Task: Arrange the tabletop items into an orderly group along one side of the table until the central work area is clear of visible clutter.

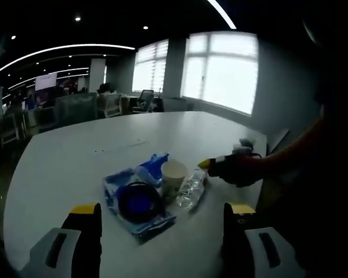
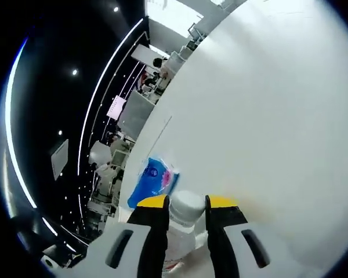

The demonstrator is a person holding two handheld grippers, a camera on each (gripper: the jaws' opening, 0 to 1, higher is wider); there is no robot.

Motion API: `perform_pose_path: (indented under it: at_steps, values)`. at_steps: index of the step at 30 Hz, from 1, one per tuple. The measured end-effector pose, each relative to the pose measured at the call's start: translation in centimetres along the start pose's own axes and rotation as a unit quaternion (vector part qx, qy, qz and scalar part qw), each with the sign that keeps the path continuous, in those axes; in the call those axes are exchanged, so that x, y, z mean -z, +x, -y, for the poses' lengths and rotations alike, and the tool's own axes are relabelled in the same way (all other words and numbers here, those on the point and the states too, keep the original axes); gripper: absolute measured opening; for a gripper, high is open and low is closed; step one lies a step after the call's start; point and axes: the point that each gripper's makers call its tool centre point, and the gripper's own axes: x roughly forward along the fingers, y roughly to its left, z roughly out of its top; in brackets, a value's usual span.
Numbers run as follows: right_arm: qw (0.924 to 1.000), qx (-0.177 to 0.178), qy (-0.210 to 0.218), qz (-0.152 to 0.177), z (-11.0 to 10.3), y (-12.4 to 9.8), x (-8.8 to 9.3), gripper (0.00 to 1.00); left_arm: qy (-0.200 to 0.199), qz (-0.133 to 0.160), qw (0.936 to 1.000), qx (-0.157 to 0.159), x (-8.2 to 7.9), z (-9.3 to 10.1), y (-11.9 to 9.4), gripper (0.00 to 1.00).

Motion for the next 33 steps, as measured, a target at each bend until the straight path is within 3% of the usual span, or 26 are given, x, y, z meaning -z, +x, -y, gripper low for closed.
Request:
perform_pose_path:
  at_steps: [4, 5, 7, 10, 15, 21, 29, 32, 33]
  values:
    - [0.9989, 0.015, 0.045, 0.005, 0.3, 1.4, -0.2, 0.19, 0.001, 0.0, 1.0, -0.003, 0.4, 0.5, -0.2, 0.85]
    - [0.9943, 0.033, 0.1, 0.019, 1.1, 1.8, -0.5, 0.19, -0.002, -0.002, 1.0, -0.003, 0.7, 0.7, -0.3, 0.85]
    - [0.9883, 0.037, 0.142, 0.04, 1.6, 2.2, -0.8, 0.19, -0.001, -0.006, 1.0, -0.004, 0.9, 0.8, -0.5, 0.85]
    - [0.9849, 0.029, 0.161, 0.058, 1.6, 2.6, -0.9, 0.19, 0.001, -0.007, 1.0, -0.004, 1.0, 0.8, -0.7, 0.84]
    - [0.9854, 0.03, 0.159, 0.053, 1.3, 2.4, -0.9, 0.18, 0.009, -0.01, 0.9999, 0.004, 0.9, 1.1, -0.5, 0.85]
    - [0.9917, 0.019, 0.113, 0.059, -0.1, 1.1, -1.6, 0.18, 0.034, -0.007, 0.999, 0.027, 0.2, 2.1, 0.1, 0.85]
    - [0.9978, -0.012, 0.007, 0.065, -3.3, -0.8, -2.3, 0.18, 0.041, 0.001, 0.9985, 0.038, -0.5, 2.4, 0.8, 0.85]
    - [0.9962, -0.022, -0.054, 0.064, -5.4, -1.5, -2.7, 0.18, 0.044, 0.004, 0.9985, 0.033, -0.7, 1.8, 0.8, 0.85]
    - [0.9939, -0.032, -0.085, 0.062, -7.3, -1.9, -2.4, 0.18, 0.043, 0.005, 0.9985, 0.032, -0.8, 1.8, 0.8, 0.85]
